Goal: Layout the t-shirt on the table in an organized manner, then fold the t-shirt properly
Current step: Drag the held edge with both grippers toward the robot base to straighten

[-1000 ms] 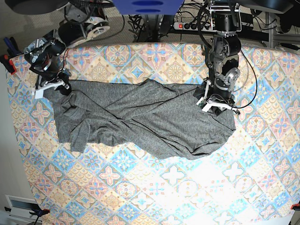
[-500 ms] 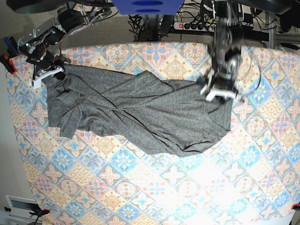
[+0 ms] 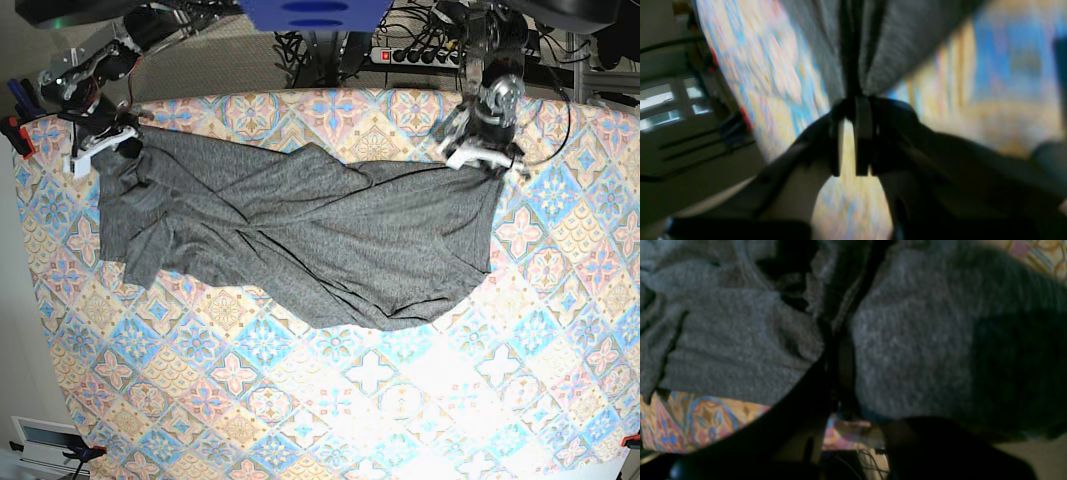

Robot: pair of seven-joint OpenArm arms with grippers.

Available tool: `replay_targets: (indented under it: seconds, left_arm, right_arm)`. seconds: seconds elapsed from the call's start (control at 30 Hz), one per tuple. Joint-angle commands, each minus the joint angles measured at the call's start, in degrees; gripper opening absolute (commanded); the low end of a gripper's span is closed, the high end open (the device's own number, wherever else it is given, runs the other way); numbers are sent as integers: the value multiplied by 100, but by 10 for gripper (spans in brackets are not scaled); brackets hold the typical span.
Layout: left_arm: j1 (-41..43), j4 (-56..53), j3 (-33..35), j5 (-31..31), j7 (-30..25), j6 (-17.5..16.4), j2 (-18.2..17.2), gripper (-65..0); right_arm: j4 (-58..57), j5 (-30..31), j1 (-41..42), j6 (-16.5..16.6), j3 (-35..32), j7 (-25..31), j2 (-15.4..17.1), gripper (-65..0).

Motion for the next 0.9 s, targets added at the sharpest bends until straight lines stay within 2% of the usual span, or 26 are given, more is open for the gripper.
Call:
replay_targets:
  seconds: [0.0, 0.13, 0.33, 0.43, 0.57, 0.73, 0.83, 0.87]
  left_arm:
    - [428, -199, -30, -401, 670, -1372, 65, -566]
    - [165, 91, -47, -744, 723, -1372, 258, -564]
    - [33, 214, -47, -418, 723, -1372, 601, -564]
    - [112, 794, -39, -506, 723, -1372, 671, -564]
    - [182, 1919, -47, -1139, 732, -1372, 979, -564]
    - [85, 2148, -100, -1746, 732, -1372, 1304, -565]
    - [-99, 2192, -663, -2326, 723, -1372, 1700, -564]
    - [-196, 2192, -874, -2563, 723, -1372, 1716, -564]
  right_arm:
    - [19, -311, -75, -7, -22, -253, 23, -650]
    - [19, -311, -67, -7, -57, -253, 23, -650]
    - [19, -319, -67, -7, -57, -253, 23, -650]
    - [19, -319, -75, -7, -57, -253, 32, -650]
    - [-7, -319, -75, -7, -136, -253, 120, -650]
    - [2, -328, -75, -7, -409, -253, 129, -650]
    - [10, -372, -75, -7, -427, -253, 129, -650]
    - [19, -460, -75, -7, -435, -253, 129, -650]
